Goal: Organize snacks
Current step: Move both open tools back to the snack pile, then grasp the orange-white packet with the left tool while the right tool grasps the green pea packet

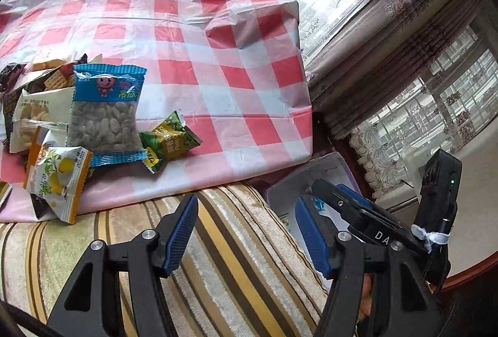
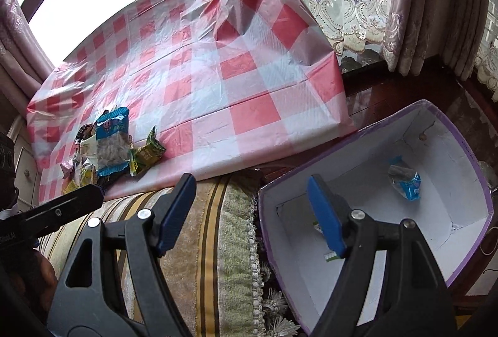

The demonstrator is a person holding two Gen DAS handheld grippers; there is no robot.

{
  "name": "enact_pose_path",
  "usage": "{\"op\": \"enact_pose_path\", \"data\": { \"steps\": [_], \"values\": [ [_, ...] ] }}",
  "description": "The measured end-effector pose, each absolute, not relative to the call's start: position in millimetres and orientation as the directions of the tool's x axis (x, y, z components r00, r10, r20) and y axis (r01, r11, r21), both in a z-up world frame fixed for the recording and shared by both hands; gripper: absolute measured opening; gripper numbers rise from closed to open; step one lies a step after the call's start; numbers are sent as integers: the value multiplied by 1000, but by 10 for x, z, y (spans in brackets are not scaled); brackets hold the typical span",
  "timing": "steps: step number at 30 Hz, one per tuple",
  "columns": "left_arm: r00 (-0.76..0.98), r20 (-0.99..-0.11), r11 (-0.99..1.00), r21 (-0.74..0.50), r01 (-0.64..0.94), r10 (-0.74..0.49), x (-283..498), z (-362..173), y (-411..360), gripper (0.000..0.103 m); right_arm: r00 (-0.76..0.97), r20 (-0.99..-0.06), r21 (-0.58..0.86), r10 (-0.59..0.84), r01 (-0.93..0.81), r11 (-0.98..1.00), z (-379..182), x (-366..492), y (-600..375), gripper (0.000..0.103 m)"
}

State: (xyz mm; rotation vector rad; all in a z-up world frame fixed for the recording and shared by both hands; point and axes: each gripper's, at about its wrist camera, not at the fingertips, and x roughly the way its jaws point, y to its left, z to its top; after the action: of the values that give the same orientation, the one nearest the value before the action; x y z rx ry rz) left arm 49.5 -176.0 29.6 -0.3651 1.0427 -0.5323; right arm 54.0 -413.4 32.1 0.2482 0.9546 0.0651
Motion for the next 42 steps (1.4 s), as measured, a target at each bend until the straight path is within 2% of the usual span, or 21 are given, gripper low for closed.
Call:
{"op": "enact_pose_path", "data": {
  "steps": [13, 20, 26, 36, 42],
  "values": [
    [487, -710, 793, -606, -58, -508, 515, 128, -813, 65, 512, -831, 161, 218, -155, 975, 284, 697, -3381, 77],
    [495, -714, 747, -641, -178, -495, 583, -7, -585, 65, 468, -855, 125, 224, -232, 965, 159, 848, -3111, 79],
    [476, -751, 744, -617, -256, -459, 697, -83, -511, 66, 448, -865, 98, 226, -290, 952, 73, 1023, -2910, 82],
    [452, -779, 744, -593, -309, -434, 894, -173, -481, 67, 427, -879, 53, 210, -350, 935, -59, 1288, -2662, 82],
    [446, -815, 802, -523, -288, -371, 944, -145, -565, 67, 420, -889, 17, 183, -370, 929, -139, 1453, -2538, 82]
  ]
}}
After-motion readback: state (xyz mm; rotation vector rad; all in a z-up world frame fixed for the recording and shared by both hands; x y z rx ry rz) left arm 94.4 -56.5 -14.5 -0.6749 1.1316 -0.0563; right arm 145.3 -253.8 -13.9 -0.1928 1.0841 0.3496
